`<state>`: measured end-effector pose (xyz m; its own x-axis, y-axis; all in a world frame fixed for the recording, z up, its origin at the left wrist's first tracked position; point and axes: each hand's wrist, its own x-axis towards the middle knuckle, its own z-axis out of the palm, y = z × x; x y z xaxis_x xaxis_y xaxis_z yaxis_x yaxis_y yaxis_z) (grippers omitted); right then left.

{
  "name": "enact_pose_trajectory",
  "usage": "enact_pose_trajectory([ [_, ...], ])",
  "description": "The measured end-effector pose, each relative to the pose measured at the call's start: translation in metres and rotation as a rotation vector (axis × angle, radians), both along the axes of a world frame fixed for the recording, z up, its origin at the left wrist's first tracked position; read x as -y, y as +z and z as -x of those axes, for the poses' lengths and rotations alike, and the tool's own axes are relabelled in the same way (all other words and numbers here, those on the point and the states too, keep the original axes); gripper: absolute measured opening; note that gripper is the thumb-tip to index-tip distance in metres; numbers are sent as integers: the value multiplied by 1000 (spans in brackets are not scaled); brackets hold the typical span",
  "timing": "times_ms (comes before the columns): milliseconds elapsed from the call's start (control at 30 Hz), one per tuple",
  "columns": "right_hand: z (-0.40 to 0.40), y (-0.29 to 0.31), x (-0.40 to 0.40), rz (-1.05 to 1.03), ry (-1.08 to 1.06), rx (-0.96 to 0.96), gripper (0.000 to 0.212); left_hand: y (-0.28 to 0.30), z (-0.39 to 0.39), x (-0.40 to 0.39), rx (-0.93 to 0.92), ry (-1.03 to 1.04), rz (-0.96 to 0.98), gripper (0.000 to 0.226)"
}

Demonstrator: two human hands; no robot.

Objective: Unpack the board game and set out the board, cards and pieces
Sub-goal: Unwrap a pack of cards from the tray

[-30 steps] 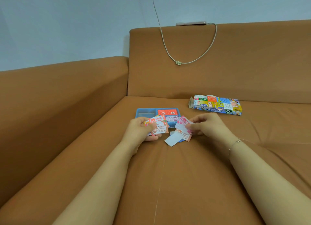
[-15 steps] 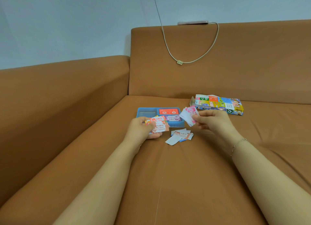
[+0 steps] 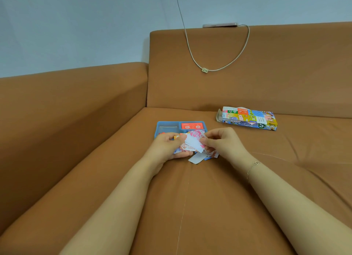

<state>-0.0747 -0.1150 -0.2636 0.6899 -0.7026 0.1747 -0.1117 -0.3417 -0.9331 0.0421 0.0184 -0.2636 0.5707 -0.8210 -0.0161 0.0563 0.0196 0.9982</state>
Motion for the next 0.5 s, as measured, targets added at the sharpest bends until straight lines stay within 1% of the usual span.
enact_pose_trajectory([
  [67, -1, -1, -1, 48, 20, -8, 6, -1, 0, -1, 5, -18, 16, 28],
  [167, -2, -3, -1, 83, 38, -2, 6, -1, 0, -2, 17, -17, 18, 19],
  [233, -3, -3, 2, 78, 4, 33, 7, -2, -2, -2, 10, -1, 11, 17],
  [300, -2, -3, 6, 147, -62, 105, 8, -3, -4, -1, -18, 18, 11, 20],
  [333, 0, -2, 6, 230, -94, 147, 10, -3, -4, 0, -37, 28, 9, 22],
  [400, 3, 0, 3, 504, -84, 198, 11, -3, -5, 0, -75, 42, 9, 23],
  [467, 7, -1, -3, 834, 32, 160, 14, -2, -7, 0, -124, 41, 21, 16],
  [500, 8, -3, -5, 942, 96, 114, 15, -2, -7, 0, -153, 35, 32, 11],
])
